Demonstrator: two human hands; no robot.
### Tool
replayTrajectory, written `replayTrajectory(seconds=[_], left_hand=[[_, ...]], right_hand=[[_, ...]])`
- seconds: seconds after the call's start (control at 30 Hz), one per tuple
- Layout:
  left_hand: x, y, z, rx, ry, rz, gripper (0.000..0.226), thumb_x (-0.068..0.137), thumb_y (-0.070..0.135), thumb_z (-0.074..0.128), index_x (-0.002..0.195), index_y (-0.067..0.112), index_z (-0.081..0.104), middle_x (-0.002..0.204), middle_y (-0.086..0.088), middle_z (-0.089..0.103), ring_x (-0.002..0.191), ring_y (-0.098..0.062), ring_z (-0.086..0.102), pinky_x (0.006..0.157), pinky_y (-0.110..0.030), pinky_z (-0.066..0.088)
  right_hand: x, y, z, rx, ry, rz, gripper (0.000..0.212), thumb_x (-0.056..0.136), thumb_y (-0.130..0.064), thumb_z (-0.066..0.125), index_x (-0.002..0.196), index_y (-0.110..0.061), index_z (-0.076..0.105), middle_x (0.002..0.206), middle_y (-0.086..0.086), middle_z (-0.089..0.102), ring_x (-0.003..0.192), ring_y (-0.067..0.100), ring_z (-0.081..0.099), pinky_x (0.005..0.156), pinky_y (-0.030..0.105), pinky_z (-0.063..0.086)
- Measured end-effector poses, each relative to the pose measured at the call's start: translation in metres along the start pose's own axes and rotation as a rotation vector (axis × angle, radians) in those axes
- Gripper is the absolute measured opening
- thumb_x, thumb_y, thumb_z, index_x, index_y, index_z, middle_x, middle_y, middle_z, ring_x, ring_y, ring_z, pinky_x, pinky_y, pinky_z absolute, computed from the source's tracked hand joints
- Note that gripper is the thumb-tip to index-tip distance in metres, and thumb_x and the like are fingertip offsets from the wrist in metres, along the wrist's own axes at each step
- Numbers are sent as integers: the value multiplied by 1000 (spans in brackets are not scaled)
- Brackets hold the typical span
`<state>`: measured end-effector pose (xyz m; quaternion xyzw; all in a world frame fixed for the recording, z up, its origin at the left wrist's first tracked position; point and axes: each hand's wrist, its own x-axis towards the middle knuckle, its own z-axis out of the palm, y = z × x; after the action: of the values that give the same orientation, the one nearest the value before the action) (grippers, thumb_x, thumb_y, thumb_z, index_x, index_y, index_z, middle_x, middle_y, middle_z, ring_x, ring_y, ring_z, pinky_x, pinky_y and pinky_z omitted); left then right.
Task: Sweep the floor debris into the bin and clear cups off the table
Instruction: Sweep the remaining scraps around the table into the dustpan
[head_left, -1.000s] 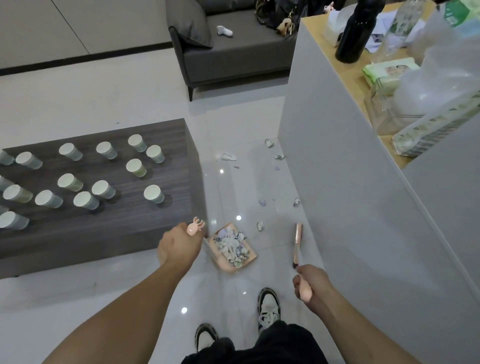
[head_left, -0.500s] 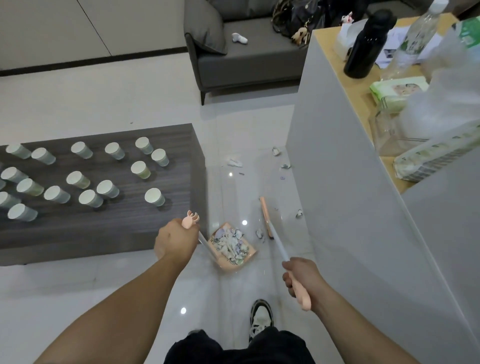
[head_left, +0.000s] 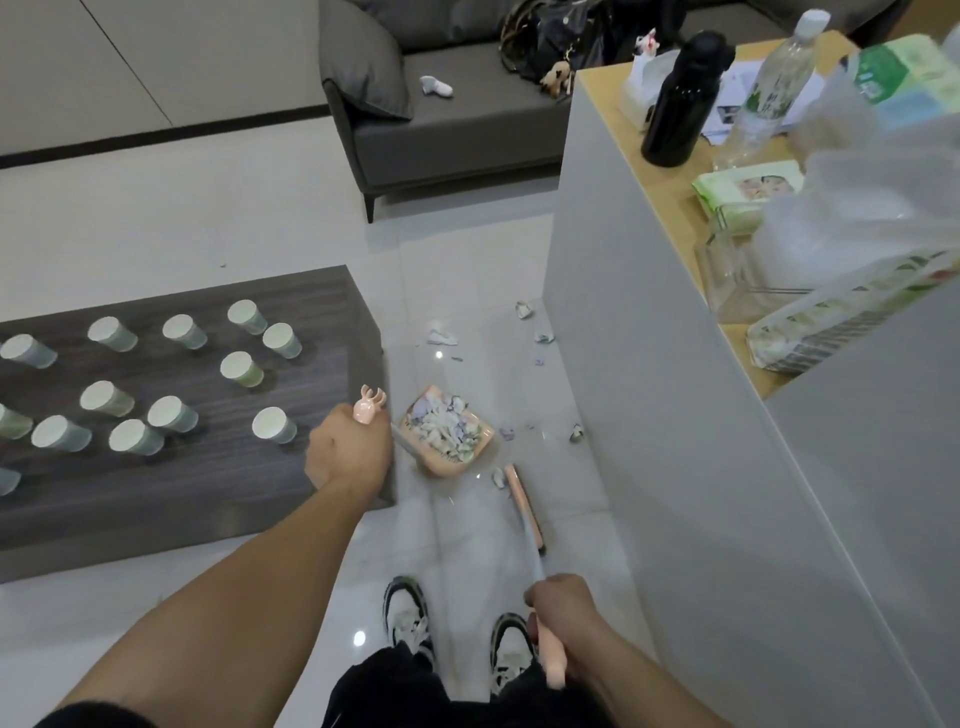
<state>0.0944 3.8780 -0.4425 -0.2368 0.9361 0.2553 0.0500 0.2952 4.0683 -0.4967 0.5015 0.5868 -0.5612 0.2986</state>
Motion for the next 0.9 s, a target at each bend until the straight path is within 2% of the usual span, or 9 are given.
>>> replayTrajectory(seconds=[0.17,0.3,0.43,0.53,0.7,0.8,0.83,0.87,0.9], left_hand=[[19,16,3,-3,-1,52,24,84,46,57,79,23,56,88,-13,69,74,-31,51,68,-34,39],[40,30,5,-10,-40,90,31,83,45,60,97,18,67,97,-15,69,87,-37,60,71,-34,39],[61,37,2,-3,-92,124,33,86,42,59,102,14,67,101,-17,68,94,-39,61,71,-34,39],[77,36,-2,-21,-117,117,33,86,44,59,101,15,66,96,-15,67,82,-34,55,71,-34,40],[97,34,-5,-21,-144,105,33,86,46,59,99,17,65,84,-6,58,77,-29,49,69,-33,39],[108,32,-7,-22,-161,97,32,87,46,59,99,17,66,83,-4,56,76,-29,49,69,-33,38],[111,31,-7,-31,-164,94,32,87,46,59,99,17,66,83,-4,57,76,-29,50,69,-33,39],[114,31,-8,-41,-165,89,32,87,46,59,99,17,67,84,-5,58,77,-29,50,69,-33,39],[117,31,-9,-53,-164,81,32,87,46,60,99,18,67,85,-5,61,77,-29,51,69,-33,39]], right_hand=[[-20,-15,20,56,-42,46,8,85,10,48,88,5,53,69,18,47,43,19,43,35,16,33],[-26,-37,33,64,-73,72,9,87,8,52,96,6,53,65,13,47,35,17,40,37,14,32],[-28,-50,49,-4,-101,85,18,89,2,55,104,11,56,56,11,47,29,17,41,41,17,31],[-28,-66,57,-31,-128,121,3,91,4,56,89,5,54,53,11,45,26,16,37,38,14,29],[-14,-94,62,-113,-147,175,13,94,-7,58,84,-3,51,52,11,46,41,19,37,44,22,27],[-2,-102,65,-164,-123,164,15,93,-3,60,81,-6,53,44,7,47,41,19,39,43,20,29],[0,-104,65,-172,-108,148,5,92,-1,60,87,-3,60,46,7,48,41,18,39,42,18,29],[2,-103,65,-198,-75,105,15,91,0,60,104,6,64,54,9,48,43,18,38,42,16,30],[7,-101,64,-233,-56,49,36,89,0,59,122,13,55,64,11,46,48,19,37,43,17,30]])
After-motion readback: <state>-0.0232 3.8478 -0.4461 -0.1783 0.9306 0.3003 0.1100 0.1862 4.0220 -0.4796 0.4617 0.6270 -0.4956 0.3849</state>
